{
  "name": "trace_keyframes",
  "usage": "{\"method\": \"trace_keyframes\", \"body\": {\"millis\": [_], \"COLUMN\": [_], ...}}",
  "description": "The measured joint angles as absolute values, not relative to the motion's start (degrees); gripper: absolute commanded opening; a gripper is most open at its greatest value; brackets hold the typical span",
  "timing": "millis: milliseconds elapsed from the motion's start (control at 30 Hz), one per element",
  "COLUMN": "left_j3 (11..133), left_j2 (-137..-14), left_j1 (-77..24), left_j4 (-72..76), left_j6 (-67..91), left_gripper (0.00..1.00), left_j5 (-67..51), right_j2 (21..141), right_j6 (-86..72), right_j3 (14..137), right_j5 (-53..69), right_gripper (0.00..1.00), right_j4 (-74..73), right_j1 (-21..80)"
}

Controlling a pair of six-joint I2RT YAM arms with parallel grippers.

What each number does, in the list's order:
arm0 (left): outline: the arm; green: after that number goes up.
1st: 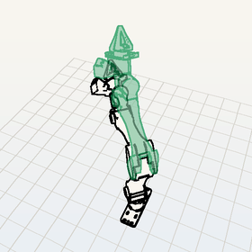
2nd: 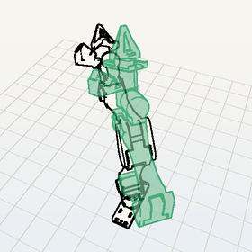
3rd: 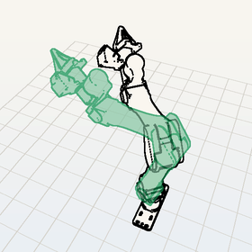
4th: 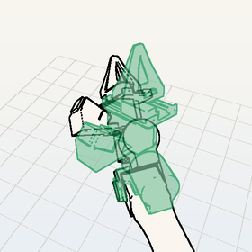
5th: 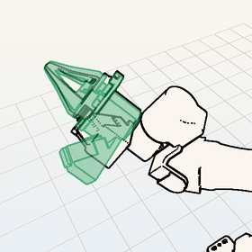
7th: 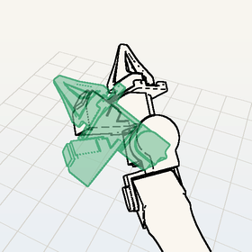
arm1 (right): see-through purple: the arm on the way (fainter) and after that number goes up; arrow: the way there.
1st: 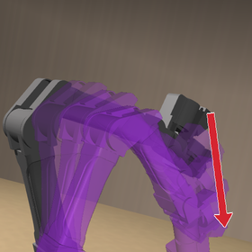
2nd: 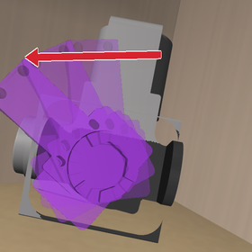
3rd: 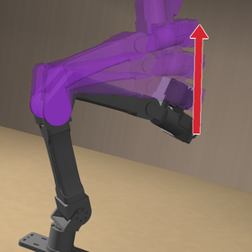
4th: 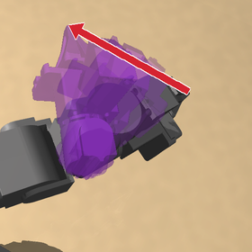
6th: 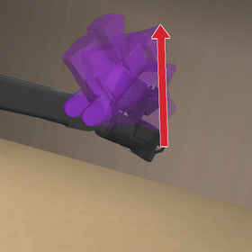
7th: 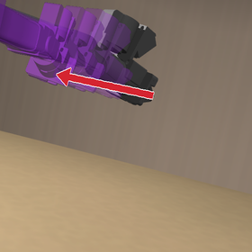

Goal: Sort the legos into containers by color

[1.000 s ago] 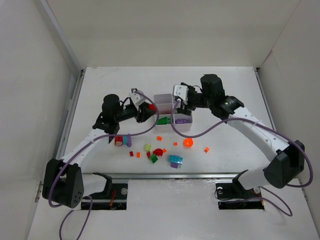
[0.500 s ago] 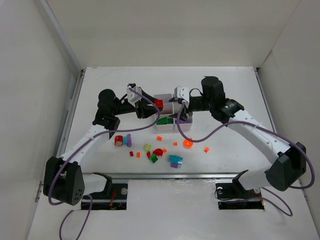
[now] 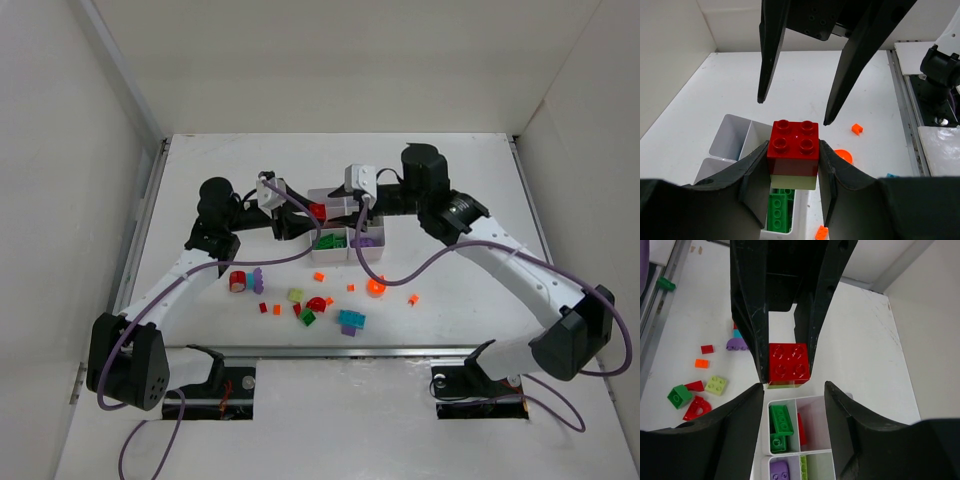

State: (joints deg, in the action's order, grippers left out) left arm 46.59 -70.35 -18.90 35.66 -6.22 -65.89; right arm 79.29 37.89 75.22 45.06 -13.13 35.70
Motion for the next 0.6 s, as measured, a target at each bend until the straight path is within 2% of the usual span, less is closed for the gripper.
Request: {"method": "trace_keyframes", "body": {"millis": [233, 300, 433, 467, 567, 600], "left_j3": [46.6, 46.5, 46.5, 46.5, 46.5, 46.5], "left_j2": [-70.3, -70.3, -70.3, -70.3, -70.3, -70.3], "left_j1": [-18.9, -18.8, -18.6, -18.6, -18.5, -18.5], "left_j4": [35.6, 35.3, 34.9, 34.9, 34.8, 34.7], "left_j6": [-6.8, -7.1, -7.3, -7.4, -7.5, -7.5], "left_gripper": [0.00, 0.00, 0.00, 0.00, 0.00, 0.00], "left_j5": [-66.0, -66.0, -65.8, -65.7, -65.6, -65.6], "right_j2": [82.1, 82.9, 83.4, 83.5, 83.9, 84.1], "right_j6": [37.6, 37.6, 37.3, 37.2, 37.0, 37.0], "right_j3": [77.3, 77.8, 78.0, 78.0, 78.4, 78.4], "right_j5": [45.6, 45.9, 46.6, 47.0, 47.6, 47.7], "right_gripper": [0.57, 0.54, 0.45, 0.38, 0.29, 0.23], "right_j4": [-12.8, -12.8, -12.9, -13.0, -13.1, -13.0], "right_j1": [36.4, 36.5, 36.5, 36.5, 36.5, 36.5]}}
